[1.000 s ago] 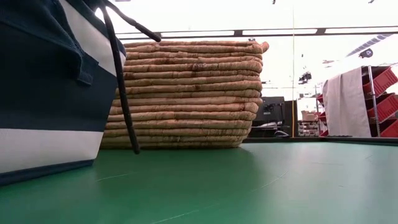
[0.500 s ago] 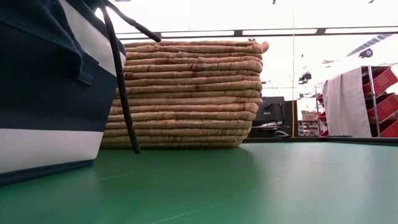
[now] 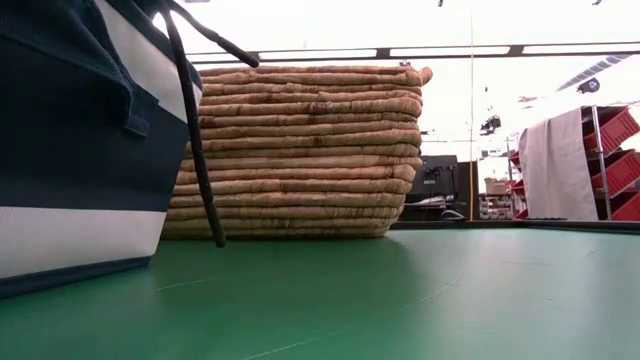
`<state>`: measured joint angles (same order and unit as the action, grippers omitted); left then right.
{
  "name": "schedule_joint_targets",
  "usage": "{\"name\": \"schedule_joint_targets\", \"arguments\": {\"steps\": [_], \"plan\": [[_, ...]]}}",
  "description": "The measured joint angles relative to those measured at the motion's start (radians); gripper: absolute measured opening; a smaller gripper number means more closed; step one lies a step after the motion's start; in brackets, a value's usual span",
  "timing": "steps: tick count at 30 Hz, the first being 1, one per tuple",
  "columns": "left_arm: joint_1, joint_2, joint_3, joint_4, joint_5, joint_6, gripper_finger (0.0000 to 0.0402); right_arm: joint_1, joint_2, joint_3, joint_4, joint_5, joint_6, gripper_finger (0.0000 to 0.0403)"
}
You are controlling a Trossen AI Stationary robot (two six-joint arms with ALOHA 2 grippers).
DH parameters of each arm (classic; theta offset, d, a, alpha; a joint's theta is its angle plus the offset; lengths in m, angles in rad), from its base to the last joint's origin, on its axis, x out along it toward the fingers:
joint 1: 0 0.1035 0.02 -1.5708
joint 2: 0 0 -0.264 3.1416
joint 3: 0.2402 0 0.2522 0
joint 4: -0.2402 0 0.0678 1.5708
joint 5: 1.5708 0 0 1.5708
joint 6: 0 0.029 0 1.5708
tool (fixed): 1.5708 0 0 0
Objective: Sort clothes
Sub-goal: Put the black shorts into the laundry bin
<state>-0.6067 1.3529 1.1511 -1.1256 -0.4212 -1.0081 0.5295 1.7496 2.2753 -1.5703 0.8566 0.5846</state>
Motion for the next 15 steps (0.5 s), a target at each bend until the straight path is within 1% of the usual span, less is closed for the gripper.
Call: {"name": "schedule_joint_targets", "arguments": {"steps": [4, 10, 12, 15], "plan": [[0.0, 0.001, -0.018, 0.01, -0.016, -0.016, 0.0119, 0.0, 0.0, 0.0, 0.0, 0.0, 0.0, 0.0012], [0.0, 0.0, -0.02, 0.024, -0.015, 0.002, 0.0113, 0.0, 0.0, 0.0, 0.0, 0.0, -0.001, 0.0012], [0.0, 0.0, -0.022, 0.024, -0.015, 0.003, 0.0108, 0.0, 0.0, 0.0, 0.0, 0.0, -0.001, 0.0012], [0.001, 0.0, -0.028, 0.023, -0.015, 0.003, 0.0088, 0.0, 0.0, 0.0, 0.0, 0.0, -0.002, 0.0012]]}}
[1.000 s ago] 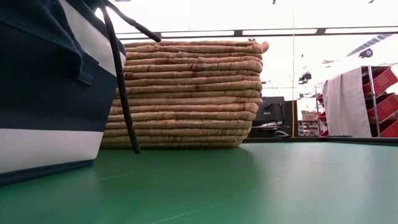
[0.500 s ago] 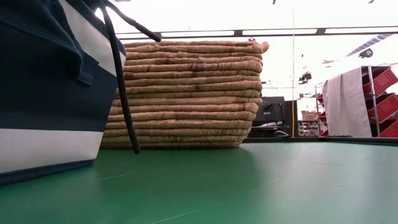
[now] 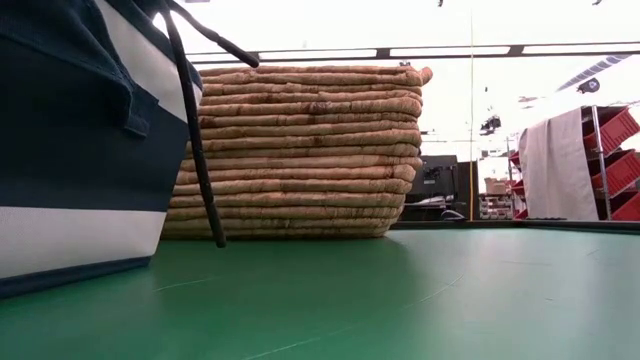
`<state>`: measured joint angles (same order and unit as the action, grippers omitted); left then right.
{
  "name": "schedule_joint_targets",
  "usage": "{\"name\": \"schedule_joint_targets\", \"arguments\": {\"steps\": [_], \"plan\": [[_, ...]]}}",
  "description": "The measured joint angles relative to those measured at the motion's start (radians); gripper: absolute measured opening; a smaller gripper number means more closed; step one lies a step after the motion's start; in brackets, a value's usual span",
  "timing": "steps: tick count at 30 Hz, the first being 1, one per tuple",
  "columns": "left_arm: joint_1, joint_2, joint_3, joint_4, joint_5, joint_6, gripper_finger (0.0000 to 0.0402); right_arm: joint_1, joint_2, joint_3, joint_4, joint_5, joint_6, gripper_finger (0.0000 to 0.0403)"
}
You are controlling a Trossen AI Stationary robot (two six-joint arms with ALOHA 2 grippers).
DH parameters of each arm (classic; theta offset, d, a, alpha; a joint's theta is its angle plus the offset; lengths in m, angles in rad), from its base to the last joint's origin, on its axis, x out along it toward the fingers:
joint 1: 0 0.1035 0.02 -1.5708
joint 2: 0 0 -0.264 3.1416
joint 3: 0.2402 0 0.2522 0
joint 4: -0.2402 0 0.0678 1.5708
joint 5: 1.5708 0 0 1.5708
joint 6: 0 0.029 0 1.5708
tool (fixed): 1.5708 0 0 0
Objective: Sort clothes
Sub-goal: Put the black shorts into the laundry bin
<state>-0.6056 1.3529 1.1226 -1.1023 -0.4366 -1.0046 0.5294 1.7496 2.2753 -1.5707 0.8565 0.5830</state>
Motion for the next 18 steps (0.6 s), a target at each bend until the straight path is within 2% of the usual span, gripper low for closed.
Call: {"name": "schedule_joint_targets", "arguments": {"steps": [8, 18], "plan": [[0.002, 0.0, -0.041, 0.003, 0.001, -0.038, 0.001, 0.0, 0.0, 0.0, 0.0, 0.0, -0.007, 0.0012], [-0.002, -0.013, 0.084, -0.016, 0.003, 0.027, 0.0, 0.0, 0.0, 0.0, 0.0, 0.0, -0.007, 0.0012]]}}
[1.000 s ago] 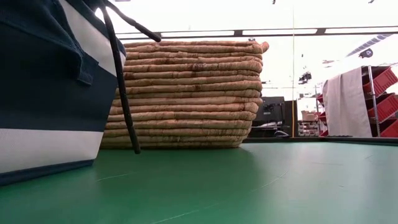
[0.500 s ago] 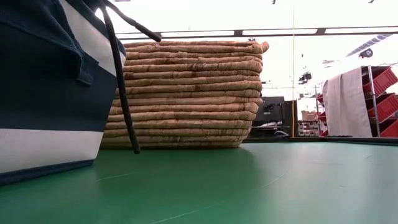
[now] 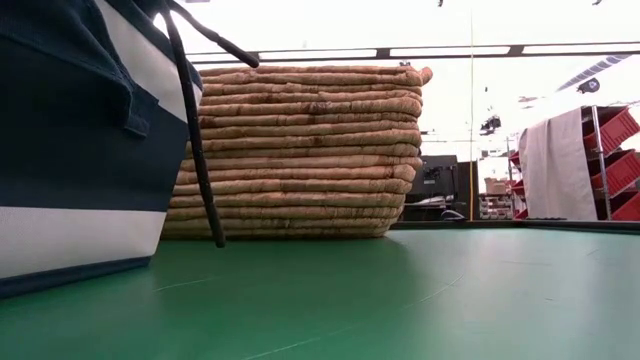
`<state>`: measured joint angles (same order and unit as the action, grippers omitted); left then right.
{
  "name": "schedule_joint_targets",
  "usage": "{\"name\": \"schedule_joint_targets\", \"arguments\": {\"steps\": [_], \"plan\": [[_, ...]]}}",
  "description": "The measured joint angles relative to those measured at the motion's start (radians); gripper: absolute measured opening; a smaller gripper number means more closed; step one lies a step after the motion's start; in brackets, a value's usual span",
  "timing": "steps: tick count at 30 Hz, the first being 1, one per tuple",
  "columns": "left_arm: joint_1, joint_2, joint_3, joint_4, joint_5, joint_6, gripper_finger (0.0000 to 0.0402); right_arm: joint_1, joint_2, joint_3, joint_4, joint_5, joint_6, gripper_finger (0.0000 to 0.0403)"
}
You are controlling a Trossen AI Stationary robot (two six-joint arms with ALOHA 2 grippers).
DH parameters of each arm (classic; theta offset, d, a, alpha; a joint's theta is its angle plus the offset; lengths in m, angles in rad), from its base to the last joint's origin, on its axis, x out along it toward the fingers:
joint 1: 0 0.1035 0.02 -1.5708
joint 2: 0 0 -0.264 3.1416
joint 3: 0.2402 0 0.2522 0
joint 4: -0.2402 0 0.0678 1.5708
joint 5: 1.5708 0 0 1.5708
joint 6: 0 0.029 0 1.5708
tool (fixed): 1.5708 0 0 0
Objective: Sort clothes
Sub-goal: Put the black shorts into the laundry bin
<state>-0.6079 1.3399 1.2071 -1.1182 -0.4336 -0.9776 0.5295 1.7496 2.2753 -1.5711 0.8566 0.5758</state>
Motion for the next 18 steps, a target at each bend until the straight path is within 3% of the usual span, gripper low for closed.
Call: {"name": "schedule_joint_targets", "arguments": {"steps": [10, 12, 16, 18], "plan": [[-0.018, -0.003, 0.199, -0.035, 0.163, 0.086, 0.0, 0.0, 0.0, 0.0, 0.0, 0.0, 0.0, 0.0012], [-0.031, -0.003, 0.211, -0.043, 0.155, 0.079, 0.0, 0.0, 0.0, 0.0, 0.0, 0.0, 0.0, 0.0012], [-0.041, -0.003, 0.221, -0.155, 0.089, -0.067, 0.0, 0.0, 0.0, 0.0, 0.0, 0.0, 0.0, 0.0012], [-0.03, -0.003, 0.219, -0.27, 0.137, -0.244, 0.0002, 0.0, 0.0, 0.0, 0.0, 0.0, 0.0, 0.0012]]}}
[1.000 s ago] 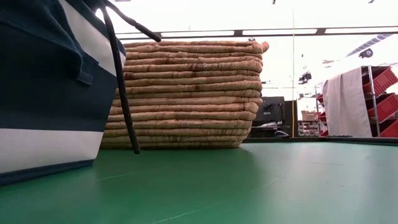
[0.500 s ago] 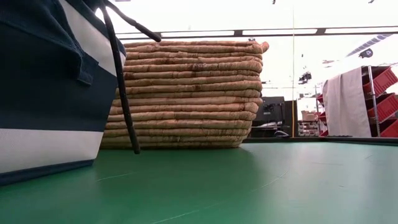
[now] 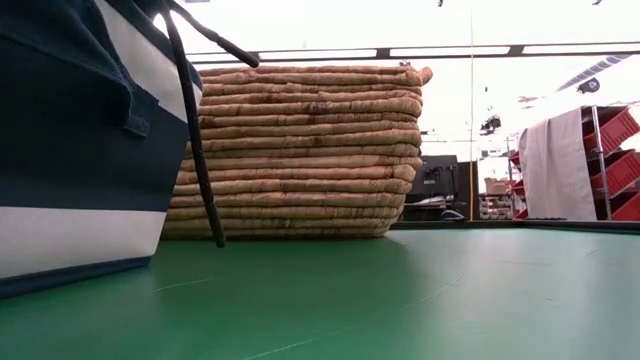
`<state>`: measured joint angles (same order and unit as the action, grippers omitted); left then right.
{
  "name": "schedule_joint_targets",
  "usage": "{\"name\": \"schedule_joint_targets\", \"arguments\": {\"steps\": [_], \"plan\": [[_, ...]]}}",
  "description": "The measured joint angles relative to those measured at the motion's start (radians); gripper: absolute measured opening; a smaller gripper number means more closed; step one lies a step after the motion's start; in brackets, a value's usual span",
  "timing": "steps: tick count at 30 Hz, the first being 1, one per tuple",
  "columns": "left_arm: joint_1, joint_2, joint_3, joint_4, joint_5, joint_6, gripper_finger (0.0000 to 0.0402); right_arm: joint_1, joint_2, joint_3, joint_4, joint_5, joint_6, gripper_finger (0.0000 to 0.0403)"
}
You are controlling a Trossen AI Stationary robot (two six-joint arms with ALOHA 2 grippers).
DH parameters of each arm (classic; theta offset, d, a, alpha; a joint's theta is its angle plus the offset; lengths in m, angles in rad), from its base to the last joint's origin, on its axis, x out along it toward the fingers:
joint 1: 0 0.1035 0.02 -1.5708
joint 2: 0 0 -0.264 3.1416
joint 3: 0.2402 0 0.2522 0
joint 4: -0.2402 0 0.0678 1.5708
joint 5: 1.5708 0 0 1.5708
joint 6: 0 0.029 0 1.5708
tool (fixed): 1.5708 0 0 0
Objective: Sort clothes
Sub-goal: Put the black shorts into the laundry bin
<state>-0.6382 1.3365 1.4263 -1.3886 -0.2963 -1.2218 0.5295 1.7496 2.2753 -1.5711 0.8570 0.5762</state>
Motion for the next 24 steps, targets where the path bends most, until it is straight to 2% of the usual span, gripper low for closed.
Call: {"name": "schedule_joint_targets", "arguments": {"steps": [3, 6, 12, 15, 19, 24], "plan": [[0.005, -0.008, -0.014, -0.087, 0.105, -0.197, 0.0022, 0.0, 0.0, 0.0, 0.0, 0.0, 0.0, 0.0012], [0.004, -0.02, -0.046, -0.066, 0.112, -0.287, 0.0058, 0.0, 0.0, 0.0, 0.0, 0.0, 0.0, 0.0012], [0.06, -0.037, -0.124, 0.063, 0.086, -0.323, 0.0146, 0.0, 0.0, 0.0, 0.0, 0.0, -0.003, 0.0012], [0.086, -0.03, -0.164, 0.105, 0.087, -0.336, 0.0178, 0.0, 0.0, 0.0, 0.0, 0.0, -0.004, 0.0012], [0.107, -0.009, -0.207, 0.104, 0.097, -0.358, 0.0204, 0.0, 0.0, 0.0, 0.001, 0.0, -0.002, 0.0012], [0.112, 0.015, -0.225, 0.106, 0.097, -0.358, 0.0215, 0.0, 0.0, 0.0, 0.002, -0.001, -0.001, 0.0012]]}}
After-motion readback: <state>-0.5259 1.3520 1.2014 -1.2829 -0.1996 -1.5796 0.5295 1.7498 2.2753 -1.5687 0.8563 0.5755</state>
